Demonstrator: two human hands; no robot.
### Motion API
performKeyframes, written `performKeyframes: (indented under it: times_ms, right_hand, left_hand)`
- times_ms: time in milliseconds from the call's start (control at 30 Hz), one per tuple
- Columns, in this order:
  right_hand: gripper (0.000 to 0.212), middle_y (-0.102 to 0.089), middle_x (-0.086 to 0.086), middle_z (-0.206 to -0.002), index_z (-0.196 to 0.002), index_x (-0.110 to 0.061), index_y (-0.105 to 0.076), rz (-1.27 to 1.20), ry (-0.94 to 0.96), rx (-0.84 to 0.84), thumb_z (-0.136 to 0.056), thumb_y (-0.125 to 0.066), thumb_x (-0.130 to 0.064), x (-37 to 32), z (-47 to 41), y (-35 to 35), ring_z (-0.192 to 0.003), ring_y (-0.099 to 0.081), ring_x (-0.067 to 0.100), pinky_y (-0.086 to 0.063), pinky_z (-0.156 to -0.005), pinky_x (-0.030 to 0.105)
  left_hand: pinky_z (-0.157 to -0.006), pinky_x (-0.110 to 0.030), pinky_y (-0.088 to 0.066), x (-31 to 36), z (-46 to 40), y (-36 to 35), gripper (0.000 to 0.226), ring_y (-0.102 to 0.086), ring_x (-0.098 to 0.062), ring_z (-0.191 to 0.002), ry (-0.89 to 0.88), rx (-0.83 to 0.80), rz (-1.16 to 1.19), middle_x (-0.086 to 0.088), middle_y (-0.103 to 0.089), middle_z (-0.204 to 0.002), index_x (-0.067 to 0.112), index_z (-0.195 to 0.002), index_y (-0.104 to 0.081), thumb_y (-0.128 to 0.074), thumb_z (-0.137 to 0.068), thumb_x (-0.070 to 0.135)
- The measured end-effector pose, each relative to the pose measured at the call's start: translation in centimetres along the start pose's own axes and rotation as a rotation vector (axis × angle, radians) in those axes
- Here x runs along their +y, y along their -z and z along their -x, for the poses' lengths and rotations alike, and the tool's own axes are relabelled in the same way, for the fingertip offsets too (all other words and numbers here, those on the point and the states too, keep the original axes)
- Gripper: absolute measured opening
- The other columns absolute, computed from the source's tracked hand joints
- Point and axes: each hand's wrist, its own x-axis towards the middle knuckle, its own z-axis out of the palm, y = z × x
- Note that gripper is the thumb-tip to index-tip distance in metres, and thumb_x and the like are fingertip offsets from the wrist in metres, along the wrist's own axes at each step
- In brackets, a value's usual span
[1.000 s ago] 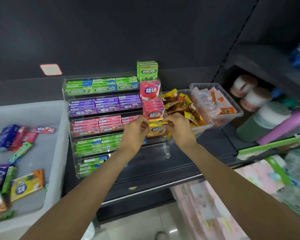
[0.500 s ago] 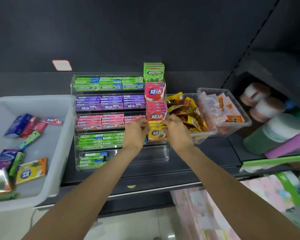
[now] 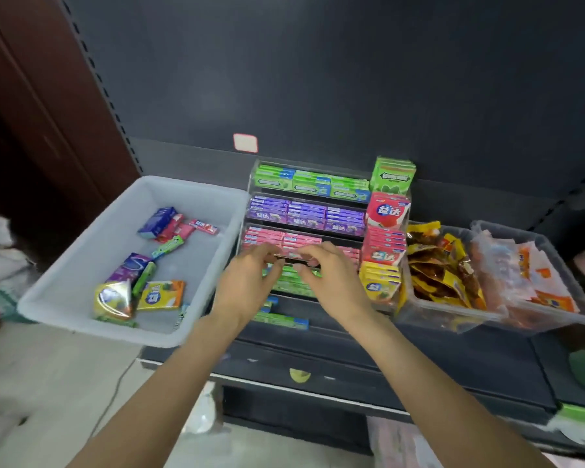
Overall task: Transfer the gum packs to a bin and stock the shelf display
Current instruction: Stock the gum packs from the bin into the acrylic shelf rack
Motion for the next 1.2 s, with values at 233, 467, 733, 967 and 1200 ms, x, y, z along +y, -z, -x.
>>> performKeyframes:
  times_ms: [233,467,733,967,1200]
  right_hand:
    - [0.025,-0.061,0.008,-0.106,-0.114,-0.011,-0.063,-0.093,0.091,-0.125,-0.090,-0.056,-0.013,-9.1,-5.0,-10.3,-0.097,-0.059,0.021,-0.045,-0.089,0.034]
    - [0.052,-0.050,0.013,-0.130,-0.137,-0.011,-0.042,0.028,-0.054,-0.338,-0.089,-0.059,-0.019,-14.0,-9.3,-21.5,-0.122,-0.046,0.026,-0.037,-0.101,0.032]
    - [0.090,-0.037,0.011,-0.143,-0.146,-0.014,-0.027,0.263,-0.180,-0.580,-0.073,-0.078,-0.028,-14.0,-10.5,-26.7,-0.130,-0.036,0.026,-0.032,-0.105,0.033]
    - [0.035,-0.048,0.009,-0.102,-0.096,-0.013,-0.059,0.417,-0.246,-0.512,-0.072,-0.078,-0.032,-14.1,-11.7,-26.7,-0.100,-0.048,0.026,-0.042,-0.077,0.032]
    - [0.008,-0.060,0.002,-0.074,-0.081,-0.011,-0.064,-0.200,-0.259,-0.136,-0.081,-0.071,-0.015,-17.1,-12.9,-24.4,-0.068,-0.057,0.016,-0.049,-0.065,0.030]
  left_hand:
    - [-0.077,-0.032,-0.049,-12.3,1.1,11.2,0.024,-0.062,-0.027,-0.093,0.254,0.163,-0.121,-0.011,-0.066,-0.106,0.011,-0.112,-0.064,-0.057,-0.091,0.020]
    - [-0.108,-0.048,-0.032,-25.4,-0.5,19.4,0.067,-0.032,-0.030,-0.134,0.312,-0.079,-0.463,-0.005,-0.029,-0.152,0.018,-0.145,-0.030,-0.061,-0.088,0.032]
    - [-0.103,-0.038,-0.039,-28.6,-1.0,21.1,0.087,-0.042,-0.024,-0.127,0.269,-0.290,-0.206,-0.006,-0.040,-0.144,0.022,-0.150,-0.010,-0.067,-0.084,0.032]
    - [-0.104,-0.040,-0.040,-29.1,-0.9,21.1,0.088,-0.040,-0.022,-0.128,0.268,-0.295,-0.134,-0.004,-0.038,-0.145,0.023,-0.150,-0.010,-0.067,-0.083,0.035]
    - [-0.107,-0.026,-0.029,-27.8,-2.1,21.7,0.054,-0.033,-0.017,-0.132,0.035,-0.152,-0.154,0.001,-0.038,-0.146,0.017,-0.141,-0.038,-0.057,-0.091,0.028]
